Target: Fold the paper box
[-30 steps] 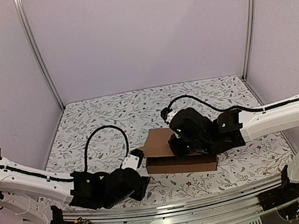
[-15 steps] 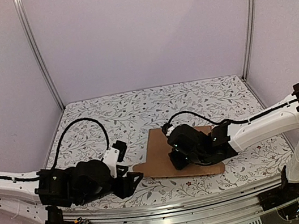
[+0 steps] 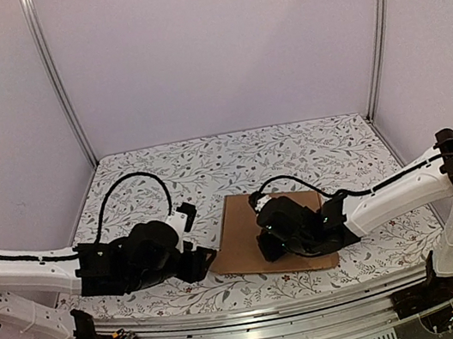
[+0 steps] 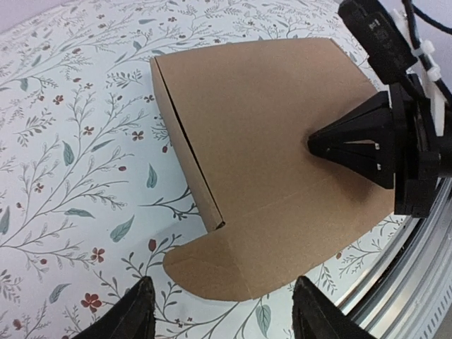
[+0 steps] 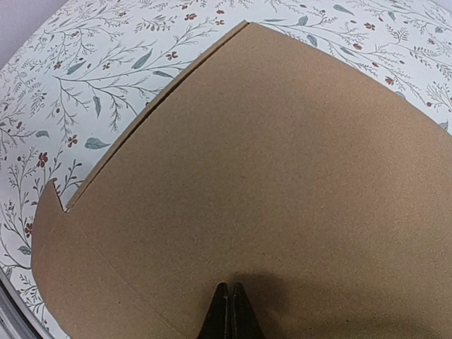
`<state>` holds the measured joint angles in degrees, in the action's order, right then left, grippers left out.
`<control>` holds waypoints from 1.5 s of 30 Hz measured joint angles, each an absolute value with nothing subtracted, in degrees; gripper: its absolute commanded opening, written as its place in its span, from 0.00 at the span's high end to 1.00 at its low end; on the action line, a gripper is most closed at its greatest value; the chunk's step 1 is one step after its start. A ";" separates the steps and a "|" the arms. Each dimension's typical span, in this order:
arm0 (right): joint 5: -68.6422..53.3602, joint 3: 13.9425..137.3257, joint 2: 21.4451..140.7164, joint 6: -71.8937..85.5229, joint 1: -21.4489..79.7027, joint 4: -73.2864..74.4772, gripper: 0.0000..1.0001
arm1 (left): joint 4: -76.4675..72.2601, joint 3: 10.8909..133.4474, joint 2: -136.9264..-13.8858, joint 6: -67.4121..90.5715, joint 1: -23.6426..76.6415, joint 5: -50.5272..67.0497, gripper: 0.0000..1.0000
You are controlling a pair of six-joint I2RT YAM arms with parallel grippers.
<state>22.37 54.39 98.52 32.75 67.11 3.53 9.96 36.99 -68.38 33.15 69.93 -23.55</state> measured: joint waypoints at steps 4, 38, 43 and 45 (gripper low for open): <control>22.04 53.25 96.99 33.01 67.11 3.68 0.92 | 8.93 39.03 -71.48 31.40 66.50 -20.82 0.36; 16.91 35.33 66.06 40.69 47.66 21.76 0.01 | -5.37 48.93 -95.29 31.35 44.82 7.31 0.13; 9.30 32.27 66.06 42.68 43.88 15.75 0.04 | -7.46 48.93 -96.38 32.67 43.40 11.16 0.13; 6.44 30.85 66.06 43.64 41.95 12.62 0.08 | -7.97 48.93 -96.92 32.97 43.16 12.32 0.13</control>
